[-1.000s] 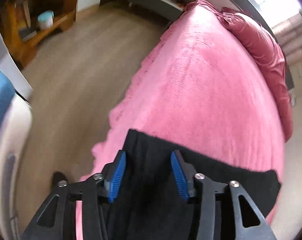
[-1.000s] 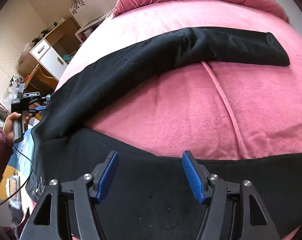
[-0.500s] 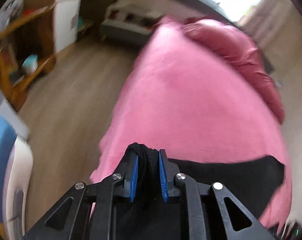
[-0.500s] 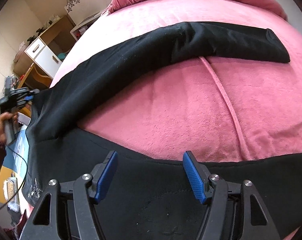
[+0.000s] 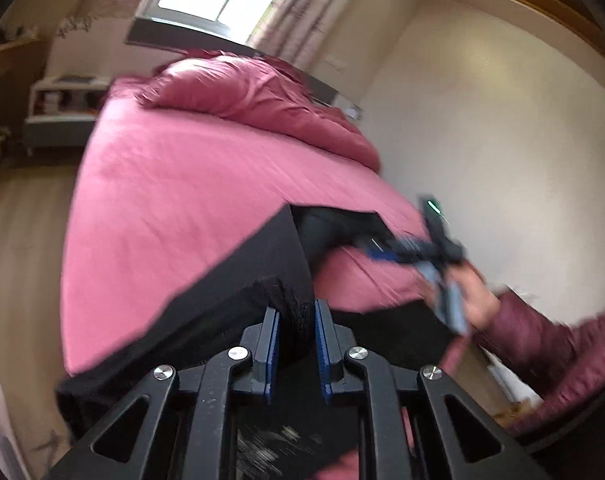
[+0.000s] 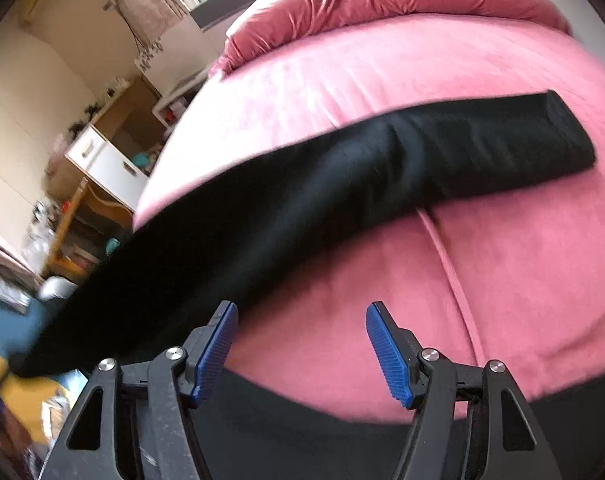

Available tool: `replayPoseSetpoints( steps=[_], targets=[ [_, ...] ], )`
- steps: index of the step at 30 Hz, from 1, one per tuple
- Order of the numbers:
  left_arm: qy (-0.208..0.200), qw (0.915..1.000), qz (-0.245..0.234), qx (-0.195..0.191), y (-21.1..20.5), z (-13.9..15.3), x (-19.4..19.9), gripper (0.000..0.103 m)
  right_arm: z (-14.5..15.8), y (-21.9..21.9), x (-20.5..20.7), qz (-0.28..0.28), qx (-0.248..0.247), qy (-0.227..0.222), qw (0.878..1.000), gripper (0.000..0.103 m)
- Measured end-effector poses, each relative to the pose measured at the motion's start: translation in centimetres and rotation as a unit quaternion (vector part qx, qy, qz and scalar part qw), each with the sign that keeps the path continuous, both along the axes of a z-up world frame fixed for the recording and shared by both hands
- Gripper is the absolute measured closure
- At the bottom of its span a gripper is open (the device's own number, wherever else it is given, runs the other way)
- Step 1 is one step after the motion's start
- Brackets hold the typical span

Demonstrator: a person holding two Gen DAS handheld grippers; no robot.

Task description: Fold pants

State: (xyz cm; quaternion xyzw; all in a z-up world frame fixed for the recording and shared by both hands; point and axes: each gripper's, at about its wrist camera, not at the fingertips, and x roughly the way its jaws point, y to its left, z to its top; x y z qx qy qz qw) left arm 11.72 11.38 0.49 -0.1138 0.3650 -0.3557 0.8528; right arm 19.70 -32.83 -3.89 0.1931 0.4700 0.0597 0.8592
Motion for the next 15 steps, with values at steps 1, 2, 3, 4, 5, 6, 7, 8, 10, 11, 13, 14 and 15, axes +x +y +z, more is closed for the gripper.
replayPoseSetpoints(
  steps=[1, 2, 3, 4, 5, 6, 7, 8, 10, 11, 13, 14, 15],
  targets=[
    [0.006, 0.9999, -0.008, 0.002, 0.0, -0.2, -1.3, 0.088, 0.3, 0.1, 1.1, -0.002, 0.008, -0.003, 1.000, 0.036],
    [0.010, 0.9999, -0.014, 0.002, 0.2, -0.5, -2.4, 0.088, 0.6, 0.0, 2.0, -0.004, 0.017, -0.003, 1.000, 0.036],
    [0.015, 0.9997, -0.019, 0.001, 0.2, -0.7, -3.4, 0.088, 0.7, 0.0, 2.8, -0.005, 0.027, -0.002, 1.000, 0.036],
    [0.019, 0.9996, -0.021, 0.003, 0.2, -1.0, -4.2, 0.088, 0.7, 0.0, 3.6, -0.009, 0.036, -0.002, 0.999, 0.036],
    [0.023, 0.9996, -0.019, 0.000, 0.2, -1.1, -4.5, 0.088, 0.7, -0.1, 4.9, -0.017, 0.043, 0.000, 0.999, 0.036],
    [0.029, 0.9994, -0.016, -0.007, 0.5, -1.2, -4.4, 0.088, 0.7, -0.1, 5.9, -0.020, 0.046, 0.002, 0.999, 0.036],
    [0.035, 0.9992, -0.014, -0.014, 0.8, -1.4, -4.5, 0.088, 0.5, -0.1, 7.1, -0.027, 0.048, 0.008, 0.998, 0.036],
    [0.038, 0.9991, -0.009, -0.014, 1.1, -1.7, -4.7, 0.088, 0.3, -0.2, 7.8, -0.031, 0.047, 0.012, 0.998, 0.036],
    [0.046, 0.9987, -0.002, -0.021, 1.7, -2.0, -5.1, 0.089, -0.3, -0.4, 9.7, -0.046, 0.043, 0.022, 0.998, 0.038],
    [0.050, 0.9984, 0.003, -0.026, 2.1, -2.2, -5.2, 0.089, -0.9, -0.6, 10.7, -0.059, 0.042, 0.032, 0.997, 0.040],
    [0.054, 0.9982, 0.008, -0.027, 2.4, -2.5, -4.8, 0.089, -2.0, -1.1, 11.8, -0.077, 0.037, 0.048, 0.995, 0.046],
    [0.054, 0.9982, 0.008, -0.026, 2.6, -2.6, -4.7, 0.089, -2.7, -1.5, 12.6, -0.089, 0.029, 0.056, 0.994, 0.055],
    [0.056, 0.9980, 0.007, -0.028, 2.7, -2.6, -4.7, 0.089, -3.0, -1.7, 13.1, -0.095, 0.025, 0.058, 0.993, 0.060]
  ],
)
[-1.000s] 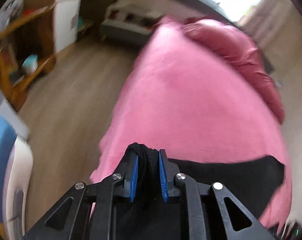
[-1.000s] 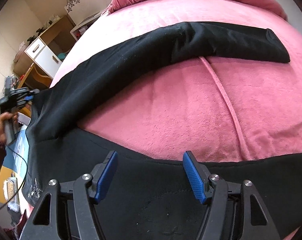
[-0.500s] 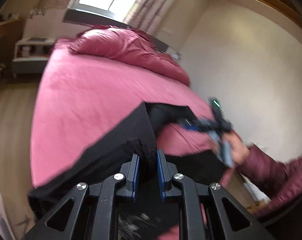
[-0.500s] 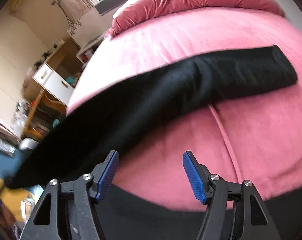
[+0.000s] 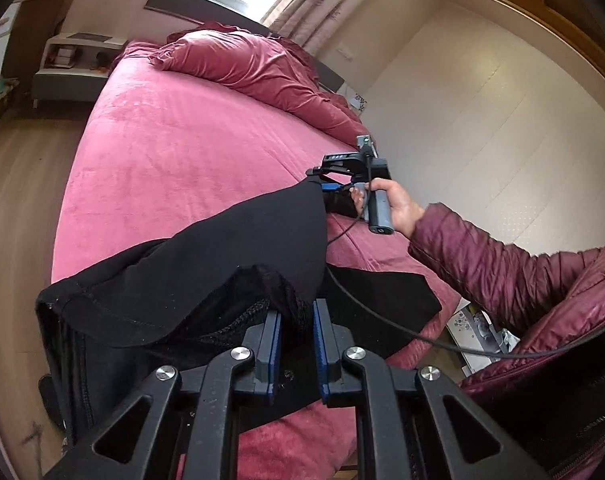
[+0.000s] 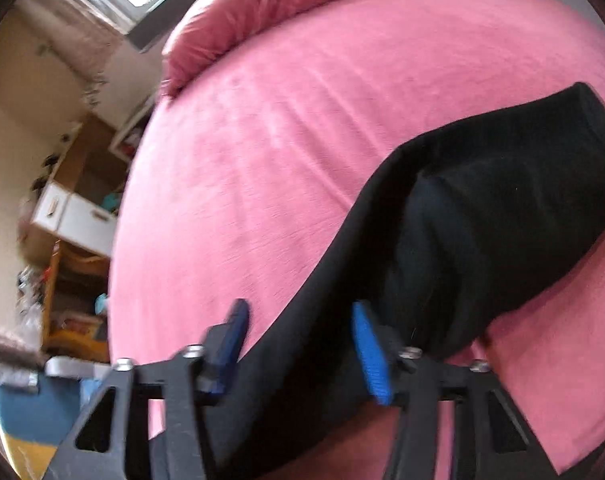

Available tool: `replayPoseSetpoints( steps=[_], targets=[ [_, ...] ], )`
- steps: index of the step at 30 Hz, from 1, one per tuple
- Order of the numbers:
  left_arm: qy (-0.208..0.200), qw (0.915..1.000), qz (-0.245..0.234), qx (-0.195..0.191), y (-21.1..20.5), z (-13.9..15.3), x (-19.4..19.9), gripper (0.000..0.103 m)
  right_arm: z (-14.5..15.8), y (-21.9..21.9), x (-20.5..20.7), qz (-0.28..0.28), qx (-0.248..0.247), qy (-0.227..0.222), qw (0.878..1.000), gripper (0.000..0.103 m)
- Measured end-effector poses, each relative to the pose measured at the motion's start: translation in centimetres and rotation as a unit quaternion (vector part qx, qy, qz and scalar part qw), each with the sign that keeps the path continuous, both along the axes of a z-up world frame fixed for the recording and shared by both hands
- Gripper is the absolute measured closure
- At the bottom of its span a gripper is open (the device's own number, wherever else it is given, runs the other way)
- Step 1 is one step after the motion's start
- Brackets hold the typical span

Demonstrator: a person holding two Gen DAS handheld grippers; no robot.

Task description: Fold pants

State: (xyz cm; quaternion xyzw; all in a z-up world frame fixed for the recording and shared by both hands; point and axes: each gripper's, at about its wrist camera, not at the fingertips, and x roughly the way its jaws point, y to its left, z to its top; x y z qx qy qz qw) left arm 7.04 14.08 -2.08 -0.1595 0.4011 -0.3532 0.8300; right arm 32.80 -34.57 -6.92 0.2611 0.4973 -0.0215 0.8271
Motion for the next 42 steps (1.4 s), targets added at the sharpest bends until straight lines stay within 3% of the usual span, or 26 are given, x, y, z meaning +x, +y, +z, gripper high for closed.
replayPoseSetpoints(
  steps=[3, 5, 9, 13, 16, 19, 23, 29, 35, 42],
  targets=[
    [0.003, 1.0000, 0.003, 0.007, 0.5, 0.2, 0.3, 0.089, -0.8, -1.1, 1.4, -0.017, -0.004, 0.009, 1.000, 0.073],
    [0.003, 0.9997, 0.017, 0.015, 1.0, 0.3, 0.9, 0.089, -0.8, -1.5, 2.0, -0.019, -0.025, 0.012, 0.999, 0.091],
    [0.004, 0.9961, 0.079, 0.040, 3.0, 1.0, 4.8, 0.089, 0.7, -1.6, 2.0, 0.000, -0.036, -0.011, 0.999, 0.093],
    [-0.009, 0.9838, 0.170, 0.057, 6.4, 2.9, 11.1, 0.089, 4.0, -2.3, 0.4, 0.005, -0.018, -0.064, 0.998, 0.093],
    [-0.011, 0.9746, 0.215, 0.063, 8.4, 4.1, 14.1, 0.089, 7.3, -2.2, -2.4, 0.023, -0.004, -0.123, 0.992, 0.093],
    [-0.007, 0.9698, 0.230, 0.081, 9.2, 4.2, 14.8, 0.089, 9.4, -2.2, -6.7, 0.052, 0.014, -0.166, 0.985, 0.093],
    [-0.006, 0.9712, 0.224, 0.082, 9.1, 3.6, 12.6, 0.089, 9.4, -2.3, -13.7, 0.079, 0.022, -0.176, 0.981, 0.093],
    [0.005, 0.9740, 0.211, 0.081, 9.0, 2.3, 6.8, 0.089, 6.6, -3.4, -24.6, 0.083, 0.036, -0.158, 0.983, 0.093],
    [0.054, 0.9708, 0.223, 0.069, 9.2, -1.5, 1.2, 0.089, 2.8, -2.6, -30.2, 0.086, 0.038, -0.119, 0.988, 0.095],
    [0.120, 0.9594, 0.249, 0.056, 9.9, -7.0, -2.5, 0.089, -0.3, -2.2, -33.5, 0.086, 0.031, -0.083, 0.992, 0.096]
  ],
)
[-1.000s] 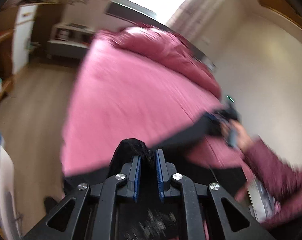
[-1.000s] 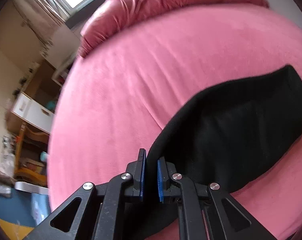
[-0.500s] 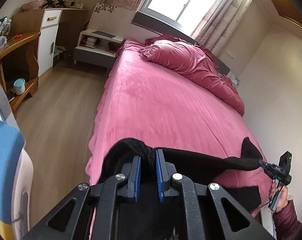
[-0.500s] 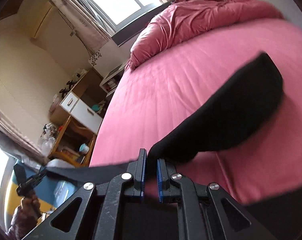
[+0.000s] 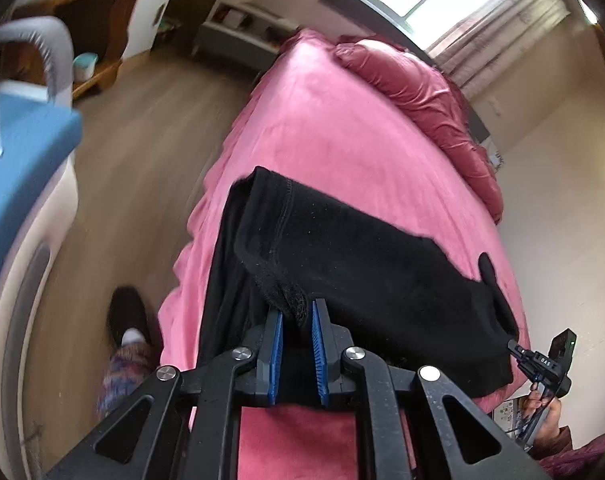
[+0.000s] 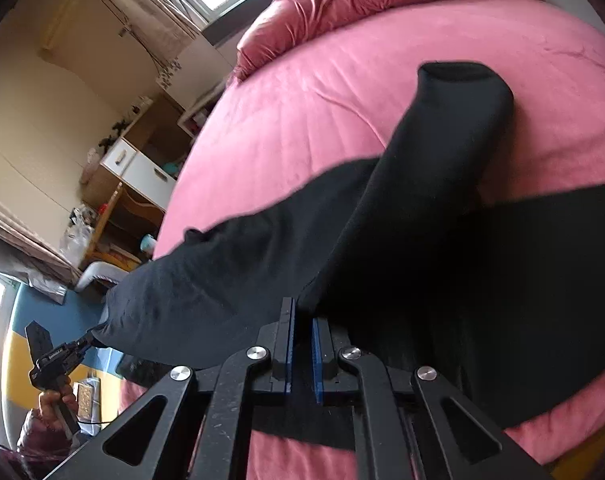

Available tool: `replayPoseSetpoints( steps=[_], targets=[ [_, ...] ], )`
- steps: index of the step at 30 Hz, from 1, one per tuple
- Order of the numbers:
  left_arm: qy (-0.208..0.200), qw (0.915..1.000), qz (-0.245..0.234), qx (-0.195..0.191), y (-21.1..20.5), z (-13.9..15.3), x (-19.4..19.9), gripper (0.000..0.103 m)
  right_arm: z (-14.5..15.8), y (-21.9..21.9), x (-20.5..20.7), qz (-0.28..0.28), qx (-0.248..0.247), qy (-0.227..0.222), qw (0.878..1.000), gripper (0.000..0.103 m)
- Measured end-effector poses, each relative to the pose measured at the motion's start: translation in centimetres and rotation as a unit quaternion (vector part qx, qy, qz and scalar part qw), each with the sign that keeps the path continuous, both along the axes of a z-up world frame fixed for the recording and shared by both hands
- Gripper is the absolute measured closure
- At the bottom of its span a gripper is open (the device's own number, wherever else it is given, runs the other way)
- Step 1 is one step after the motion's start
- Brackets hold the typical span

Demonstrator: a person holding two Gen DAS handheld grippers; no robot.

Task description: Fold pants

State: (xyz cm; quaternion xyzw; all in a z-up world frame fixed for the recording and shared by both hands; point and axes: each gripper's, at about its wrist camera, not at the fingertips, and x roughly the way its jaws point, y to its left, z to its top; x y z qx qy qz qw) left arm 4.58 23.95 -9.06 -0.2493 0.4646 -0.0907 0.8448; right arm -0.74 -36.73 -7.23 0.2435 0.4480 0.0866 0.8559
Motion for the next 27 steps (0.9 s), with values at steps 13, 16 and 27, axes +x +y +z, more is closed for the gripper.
replayPoseSetpoints(
  steps=[13, 16, 27],
  targets=[
    [0.049, 0.9987, 0.014, -0.007, 0.4, -3.0, -1.3, 0.090, -0.8, 0.0, -2.5, 0.002, -0.020, 0.020, 1.000, 0.096],
    [0.061, 0.9981, 0.014, -0.002, 0.3, -3.6, -1.4, 0.090, -2.0, 0.1, -2.7, 0.009, -0.034, 0.047, 0.998, 0.096],
    [0.089, 0.9941, 0.044, 0.045, 1.0, -2.3, -1.6, 0.073, -6.1, -0.3, -2.3, -0.005, -0.017, 0.085, 0.996, 0.094]
  ],
)
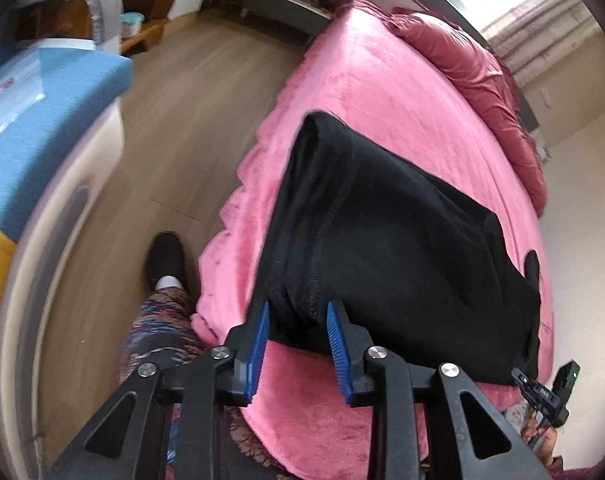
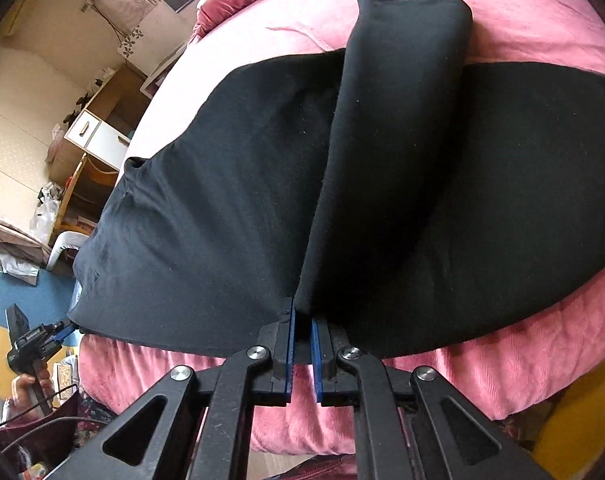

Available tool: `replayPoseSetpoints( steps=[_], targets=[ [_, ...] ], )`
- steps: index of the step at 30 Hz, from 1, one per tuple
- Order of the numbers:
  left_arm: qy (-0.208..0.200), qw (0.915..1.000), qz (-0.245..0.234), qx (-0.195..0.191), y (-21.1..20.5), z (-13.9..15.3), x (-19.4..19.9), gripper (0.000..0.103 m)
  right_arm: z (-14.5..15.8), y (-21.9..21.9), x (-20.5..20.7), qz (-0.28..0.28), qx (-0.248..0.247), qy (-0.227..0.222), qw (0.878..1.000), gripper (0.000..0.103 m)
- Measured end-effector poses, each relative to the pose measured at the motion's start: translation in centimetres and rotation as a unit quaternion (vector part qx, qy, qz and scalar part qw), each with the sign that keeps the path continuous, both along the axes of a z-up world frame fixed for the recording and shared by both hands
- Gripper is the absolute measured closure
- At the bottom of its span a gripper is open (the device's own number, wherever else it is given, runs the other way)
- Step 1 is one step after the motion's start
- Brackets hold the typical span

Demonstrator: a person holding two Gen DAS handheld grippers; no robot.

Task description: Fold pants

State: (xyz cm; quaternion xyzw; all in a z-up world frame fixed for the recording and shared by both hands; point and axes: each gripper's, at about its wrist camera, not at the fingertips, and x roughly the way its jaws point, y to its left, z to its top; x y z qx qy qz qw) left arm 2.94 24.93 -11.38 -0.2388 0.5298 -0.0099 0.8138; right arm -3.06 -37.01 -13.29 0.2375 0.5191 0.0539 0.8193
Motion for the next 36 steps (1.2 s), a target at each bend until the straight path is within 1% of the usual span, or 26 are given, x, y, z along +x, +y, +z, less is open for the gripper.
replayPoseSetpoints(
  steps=[1, 2, 3, 4, 5, 6, 7, 8, 10, 11, 13, 15, 17, 19, 21, 22, 25, 26, 28, 29, 30, 31, 32, 33, 34, 36],
  targets=[
    [-0.006, 0.9996, 0.011, 0.027, 0.1, 0.8, -0.2, 0.073, 0.0, -0.1, 0.0, 0.002, -0.001, 0.000, 1.000, 0.093],
    [-0.015, 0.9984, 0.017, 0.053, 0.0, 1.7, -0.4, 0.073, 0.1, -0.1, -0.1, 0.001, -0.005, 0.002, 1.000, 0.085],
    [-0.033, 0.9965, 0.015, 0.076, -0.4, 2.8, -0.6, 0.073, 0.4, -0.4, 0.0, 0.002, -0.003, 0.004, 1.000, 0.079],
    [-0.045, 0.9957, 0.009, 0.081, -0.9, 3.5, -0.6, 0.073, 0.7, -0.5, -0.1, 0.001, -0.002, 0.001, 1.000, 0.072],
    [-0.061, 0.9944, -0.001, 0.086, -1.6, 4.3, -0.5, 0.073, 1.4, -0.9, -0.5, 0.000, -0.015, -0.004, 1.000, 0.069],
    [-0.086, 0.9917, -0.022, 0.093, -2.9, 5.4, -0.3, 0.073, 1.9, -1.0, -0.7, -0.001, -0.027, -0.006, 1.000, 0.068],
    [-0.103, 0.9893, -0.042, 0.095, -4.1, 6.0, -0.1, 0.073, 2.7, -1.5, -0.8, -0.004, -0.044, -0.010, 0.999, 0.065],
    [-0.116, 0.9870, -0.063, 0.091, -5.3, 6.4, 0.3, 0.073, 3.3, -1.8, -0.8, -0.009, -0.056, -0.013, 0.998, 0.060],
    [-0.133, 0.9819, -0.113, 0.073, -8.4, 6.6, 1.3, 0.073, 4.9, -3.0, -0.5, -0.015, -0.080, -0.036, 0.996, 0.057],
    [-0.137, 0.9786, -0.140, 0.064, -10.2, 6.4, 1.9, 0.073, 6.0, -3.7, 0.5, -0.025, -0.096, -0.048, 0.994, 0.056],
    [-0.134, 0.9727, -0.184, 0.044, -13.7, 5.5, 2.9, 0.073, 7.2, -4.6, 2.3, -0.044, -0.115, -0.057, 0.991, 0.055],
    [-0.123, 0.9665, -0.224, 0.023, -16.9, 4.2, 3.6, 0.073, 8.0, -5.5, 5.5, -0.072, -0.140, -0.062, 0.986, 0.054],
    [-0.114, 0.9599, -0.255, 0.023, -19.2, 3.2, 3.7, 0.073, 8.2, -6.1, 9.2, -0.085, -0.141, -0.072, 0.984, 0.054],
    [-0.102, 0.9543, -0.280, 0.026, -21.3, 2.3, 3.7, 0.073, 8.1, -6.5, 12.0, -0.093, -0.140, -0.067, 0.983, 0.054],
    [-0.089, 0.9511, -0.295, 0.019, -22.4, 1.6, 3.6, 0.073, 7.7, -6.9, 15.4, -0.095, -0.143, -0.058, 0.983, 0.054],
    [-0.084, 0.9496, -0.302, 0.019, -22.9, 1.0, 3.5, 0.073, 7.3, -6.8, 17.4, -0.093, -0.155, -0.051, 0.982, 0.054],
    [-0.069, 0.9481, -0.310, 0.015, -24.0, 0.0, 3.3, 0.073, 6.0, -6.7, 21.4, -0.092, -0.190, -0.025, 0.977, 0.054],
    [-0.065, 0.9480, -0.311, 0.015, -24.1, -0.2, 3.3, 0.073, 5.0, -6.8, 23.1, -0.094, -0.214, -0.005, 0.972, 0.054],
    [-0.058, 0.9483, -0.312, 0.016, -24.2, -0.6, 3.5, 0.073, 3.6, -7.2, 24.8, -0.104, -0.243, 0.025, 0.964, 0.054],
    [-0.055, 0.9487, -0.311, 0.014, -24.2, -0.7, 3.5, 0.073, 2.3, -7.5, 25.8, -0.101, -0.251, 0.045, 0.962, 0.055],
    [-0.053, 0.9491, -0.310, 0.013, -24.1, -0.7, 3.5, 0.073, 1.7, -7.7, 26.2, -0.099, -0.256, 0.058, 0.960, 0.056],
    [-0.051, 0.9496, -0.309, 0.014, -24.0, -0.8, 3.5, 0.073, 1.3, -7.8, 26.4, -0.099, -0.259, 0.063, 0.959, 0.066],
    [-0.050, 0.9498, -0.309, 0.014, -24.3, -0.9, 3.9, 0.073, 1.4, -7.8, 26.3, -0.098, -0.260, 0.054, 0.959, 0.087],
    [-0.050, 0.9501, -0.308, 0.011, -24.4, -1.1, 4.2, 0.073, 1.7, -7.6, 26.2, -0.090, -0.264, 0.045, 0.959, 0.096],
    [-0.049, 0.9501, -0.308, 0.009, -24.4, -1.3, 4.3, 0.073, 2.1, -7.6, 25.9, -0.086, -0.265, 0.039, 0.960, 0.096],
    [-0.049, 0.9495, -0.310, 0.011, -24.5, -1.4, 4.3, 0.073, 3.6, -8.3, 24.2, -0.092, -0.236, 0.014, 0.967, 0.096]
  ],
)
